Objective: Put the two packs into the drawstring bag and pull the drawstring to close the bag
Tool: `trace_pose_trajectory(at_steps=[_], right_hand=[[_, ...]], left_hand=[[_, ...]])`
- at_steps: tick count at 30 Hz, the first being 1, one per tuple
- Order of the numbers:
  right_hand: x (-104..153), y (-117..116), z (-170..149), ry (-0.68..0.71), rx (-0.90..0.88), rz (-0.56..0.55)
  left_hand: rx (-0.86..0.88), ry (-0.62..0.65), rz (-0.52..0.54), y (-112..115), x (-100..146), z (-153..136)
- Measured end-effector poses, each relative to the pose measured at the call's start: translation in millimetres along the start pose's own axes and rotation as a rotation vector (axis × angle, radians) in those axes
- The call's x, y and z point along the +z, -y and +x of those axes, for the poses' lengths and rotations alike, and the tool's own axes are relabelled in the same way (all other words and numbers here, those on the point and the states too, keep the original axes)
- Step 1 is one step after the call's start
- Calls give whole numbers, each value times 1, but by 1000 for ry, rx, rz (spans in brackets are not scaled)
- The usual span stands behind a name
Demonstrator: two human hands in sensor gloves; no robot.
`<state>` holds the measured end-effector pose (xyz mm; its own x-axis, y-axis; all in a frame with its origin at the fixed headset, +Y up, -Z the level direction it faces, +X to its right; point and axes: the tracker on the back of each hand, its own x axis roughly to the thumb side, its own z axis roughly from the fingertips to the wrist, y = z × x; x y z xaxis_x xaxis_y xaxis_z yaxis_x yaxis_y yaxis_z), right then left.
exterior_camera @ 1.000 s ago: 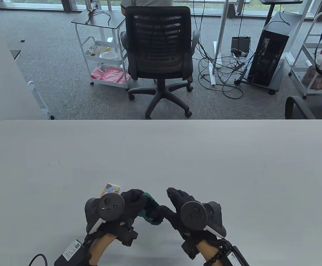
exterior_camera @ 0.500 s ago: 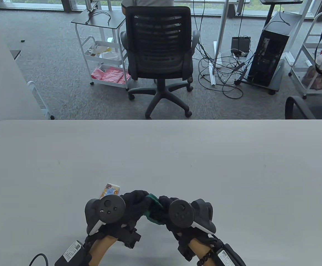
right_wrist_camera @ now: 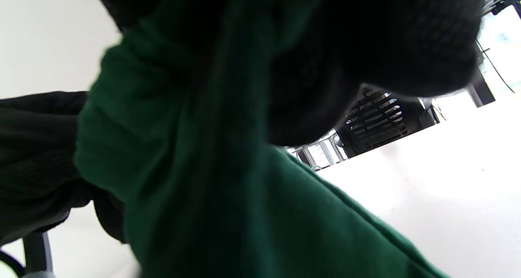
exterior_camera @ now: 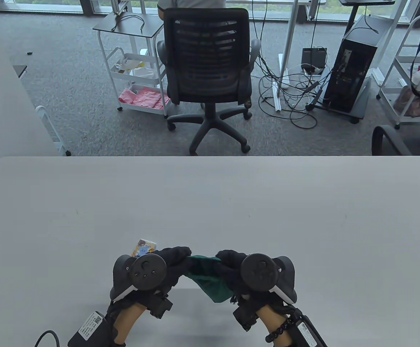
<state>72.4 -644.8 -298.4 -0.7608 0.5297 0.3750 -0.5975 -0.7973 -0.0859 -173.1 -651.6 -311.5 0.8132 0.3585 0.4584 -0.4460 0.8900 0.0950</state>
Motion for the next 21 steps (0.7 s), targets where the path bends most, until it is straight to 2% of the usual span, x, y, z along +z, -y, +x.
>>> trace_pose_trajectory(at_steps=[6, 9, 12, 14, 17, 21], right_hand=[[0, 5, -7, -55, -42, -44], [1, 8, -15, -105, -89, -61], [3, 11, -22, -132, -101, -83], [3, 13, -26, -148, -107, -98], [4, 16, -30, -159, -100, -122], [5, 19, -34, -167, -99, -142]], left_hand=[[70, -57, 18, -5, 0, -10], [70, -173, 23, -17, -1, -30], [-9, -308, 106, -29, 2, -56], [-68, -372, 104, -32, 4, -71], [-164, -440, 105, -30, 6, -87], [-213, -474, 21, -17, 4, -98]])
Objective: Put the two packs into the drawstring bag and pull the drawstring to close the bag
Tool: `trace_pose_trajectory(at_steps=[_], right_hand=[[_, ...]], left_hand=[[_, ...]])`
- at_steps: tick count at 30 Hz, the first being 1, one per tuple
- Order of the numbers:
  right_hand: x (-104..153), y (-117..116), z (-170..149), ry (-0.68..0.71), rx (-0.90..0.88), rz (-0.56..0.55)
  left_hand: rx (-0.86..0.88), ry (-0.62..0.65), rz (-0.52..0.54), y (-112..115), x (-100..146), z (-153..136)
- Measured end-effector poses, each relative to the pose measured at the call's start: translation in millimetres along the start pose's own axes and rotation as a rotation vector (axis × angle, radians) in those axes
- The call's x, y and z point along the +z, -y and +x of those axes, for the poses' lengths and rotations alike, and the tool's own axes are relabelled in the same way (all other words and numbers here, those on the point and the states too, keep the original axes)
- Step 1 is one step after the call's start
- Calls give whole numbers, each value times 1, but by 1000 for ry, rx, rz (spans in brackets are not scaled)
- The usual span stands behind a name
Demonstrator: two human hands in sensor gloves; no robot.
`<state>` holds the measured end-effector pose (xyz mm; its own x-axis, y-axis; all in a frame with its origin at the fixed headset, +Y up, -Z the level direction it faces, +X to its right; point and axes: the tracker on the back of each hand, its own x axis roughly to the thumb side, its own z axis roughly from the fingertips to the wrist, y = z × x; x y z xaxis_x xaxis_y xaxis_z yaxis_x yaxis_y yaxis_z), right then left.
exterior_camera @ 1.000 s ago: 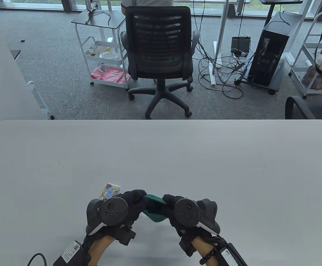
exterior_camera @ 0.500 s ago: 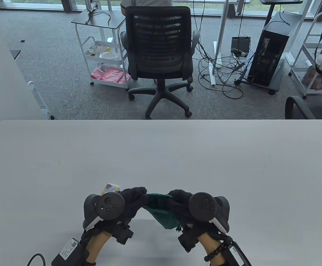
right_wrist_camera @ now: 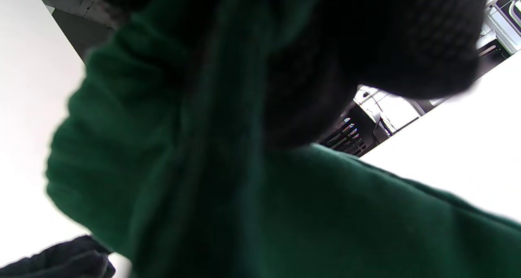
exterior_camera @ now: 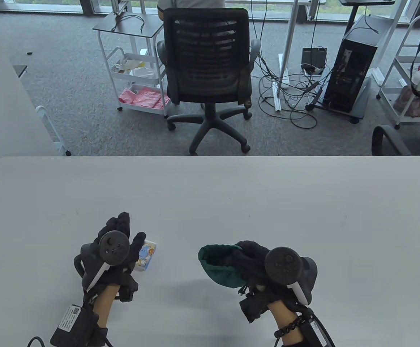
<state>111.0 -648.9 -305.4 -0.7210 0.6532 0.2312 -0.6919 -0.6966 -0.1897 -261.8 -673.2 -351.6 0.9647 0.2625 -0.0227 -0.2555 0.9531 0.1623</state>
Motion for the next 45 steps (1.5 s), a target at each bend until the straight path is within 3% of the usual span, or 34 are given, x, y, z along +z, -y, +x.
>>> trace_pose_trajectory(at_steps=[9, 19, 22, 37, 45], right_hand=[[2, 2, -2, 4, -3, -12], [4, 2, -3, 11, -1, -6], [5, 2, -3, 14, 1, -6], [5, 1, -3, 14, -4, 5], [5, 0, -3, 8, -5, 11]], left_hand=[[-191, -2, -257, 57, -9, 6], [-335, 5, -307, 85, -9, 3], [-386, 10, -368, 95, -9, 3], [-517, 4, -365, 109, -10, 11], [-467, -28, -364, 106, -10, 9]])
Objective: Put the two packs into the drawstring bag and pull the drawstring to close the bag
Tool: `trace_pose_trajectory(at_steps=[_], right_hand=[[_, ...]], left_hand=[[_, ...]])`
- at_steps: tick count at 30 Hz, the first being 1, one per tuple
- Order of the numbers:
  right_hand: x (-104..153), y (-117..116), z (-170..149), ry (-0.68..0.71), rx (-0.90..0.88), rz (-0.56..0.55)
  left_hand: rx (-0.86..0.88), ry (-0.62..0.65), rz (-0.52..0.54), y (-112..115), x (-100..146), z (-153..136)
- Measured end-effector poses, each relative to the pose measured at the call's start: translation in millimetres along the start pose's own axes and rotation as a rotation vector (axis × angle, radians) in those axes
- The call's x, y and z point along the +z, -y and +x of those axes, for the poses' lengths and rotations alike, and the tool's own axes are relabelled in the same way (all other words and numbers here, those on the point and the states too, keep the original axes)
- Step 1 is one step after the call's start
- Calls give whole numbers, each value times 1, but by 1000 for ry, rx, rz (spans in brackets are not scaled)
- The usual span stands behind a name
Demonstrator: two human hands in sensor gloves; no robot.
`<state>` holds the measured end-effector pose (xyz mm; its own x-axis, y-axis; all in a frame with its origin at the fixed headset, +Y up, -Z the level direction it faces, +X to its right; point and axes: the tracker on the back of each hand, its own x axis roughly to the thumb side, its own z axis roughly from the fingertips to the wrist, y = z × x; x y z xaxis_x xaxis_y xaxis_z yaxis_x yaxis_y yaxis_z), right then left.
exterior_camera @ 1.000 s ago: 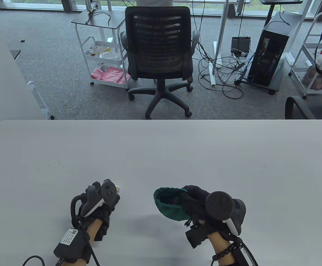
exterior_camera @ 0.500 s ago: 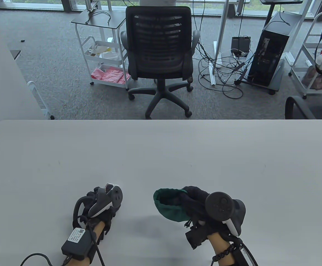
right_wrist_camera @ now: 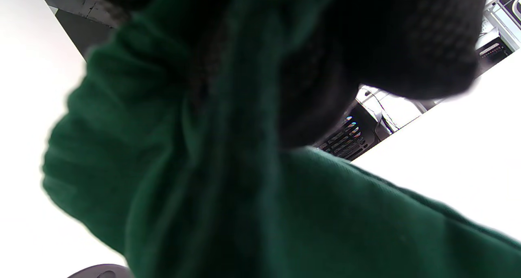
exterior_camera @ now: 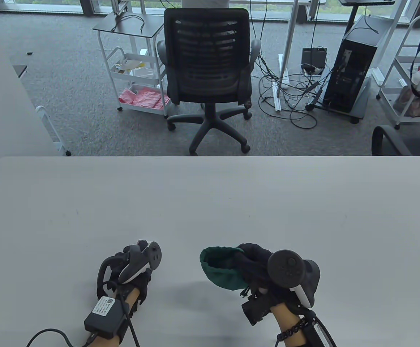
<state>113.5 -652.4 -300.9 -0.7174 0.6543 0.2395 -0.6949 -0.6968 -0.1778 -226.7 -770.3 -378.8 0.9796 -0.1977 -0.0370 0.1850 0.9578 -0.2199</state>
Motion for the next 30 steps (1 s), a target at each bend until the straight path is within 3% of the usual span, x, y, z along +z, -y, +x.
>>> trace_pose_trajectory(at_steps=[13, 22, 30], right_hand=[[-1, 2, -2, -7, -3, -3], [-1, 4, -4, -8, -12, -14], [-1, 5, -5, -10, -6, -20]], left_hand=[[133, 7, 59, -19, 6, -7], [559, 118, 167, -63, 32, -18], [756, 299, 300, -94, 62, -16]])
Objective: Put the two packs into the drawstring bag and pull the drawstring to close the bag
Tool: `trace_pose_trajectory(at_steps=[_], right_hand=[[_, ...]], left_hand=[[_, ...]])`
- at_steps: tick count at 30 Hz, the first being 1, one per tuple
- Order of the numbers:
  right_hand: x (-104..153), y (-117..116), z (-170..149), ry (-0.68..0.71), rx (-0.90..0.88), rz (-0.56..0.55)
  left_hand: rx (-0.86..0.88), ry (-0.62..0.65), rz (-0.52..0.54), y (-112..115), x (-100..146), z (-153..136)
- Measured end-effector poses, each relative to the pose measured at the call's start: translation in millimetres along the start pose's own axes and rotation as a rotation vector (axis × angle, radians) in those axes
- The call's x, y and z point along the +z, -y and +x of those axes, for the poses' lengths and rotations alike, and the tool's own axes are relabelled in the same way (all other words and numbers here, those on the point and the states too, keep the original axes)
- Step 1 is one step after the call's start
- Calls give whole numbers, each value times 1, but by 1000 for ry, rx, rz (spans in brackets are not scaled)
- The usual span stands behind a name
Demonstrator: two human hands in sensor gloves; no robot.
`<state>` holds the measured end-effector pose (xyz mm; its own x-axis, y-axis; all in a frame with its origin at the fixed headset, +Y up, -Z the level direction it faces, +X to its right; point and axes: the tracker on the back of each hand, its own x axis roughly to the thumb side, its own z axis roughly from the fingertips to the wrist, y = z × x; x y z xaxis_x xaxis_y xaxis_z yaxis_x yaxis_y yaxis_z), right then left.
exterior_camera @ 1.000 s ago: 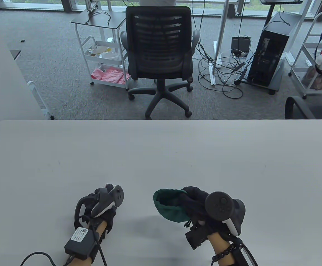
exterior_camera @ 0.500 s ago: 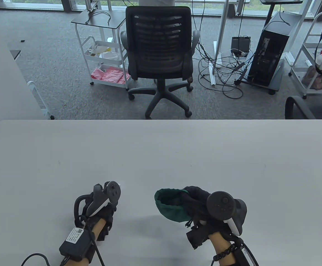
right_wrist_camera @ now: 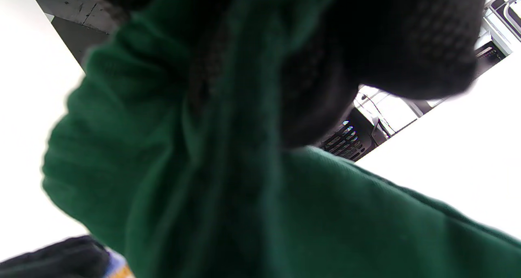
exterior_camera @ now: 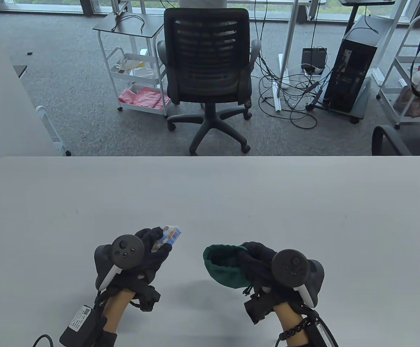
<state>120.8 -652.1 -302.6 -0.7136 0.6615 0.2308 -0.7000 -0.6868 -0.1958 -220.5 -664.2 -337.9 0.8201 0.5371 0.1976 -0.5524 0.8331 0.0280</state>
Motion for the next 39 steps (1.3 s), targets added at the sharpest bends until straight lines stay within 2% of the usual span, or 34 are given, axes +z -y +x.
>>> trace_pose_trajectory(at_steps=[6, 12, 16, 21, 25, 32, 36, 39], right_hand=[[0, 1, 0, 0, 5, -3], [-1, 0, 0, 2, 13, 3], [-1, -2, 2, 11, 24, 7], [0, -7, 11, 47, 48, 19], [1, -11, 19, 85, 62, 32], [5, -17, 33, 140, 73, 57], [8, -19, 40, 162, 48, 78], [10, -20, 44, 177, 49, 83]], left_hand=[[215, 127, 20, -17, 10, 18], [418, 236, -60, -20, 15, 30], [377, 312, -57, -23, 21, 47], [288, 348, -18, -25, 27, 63], [169, 355, 28, -26, 29, 67], [107, 372, 17, -28, 32, 73], [-26, 386, 43, -25, 34, 79], [-63, 376, 32, -20, 34, 80]])
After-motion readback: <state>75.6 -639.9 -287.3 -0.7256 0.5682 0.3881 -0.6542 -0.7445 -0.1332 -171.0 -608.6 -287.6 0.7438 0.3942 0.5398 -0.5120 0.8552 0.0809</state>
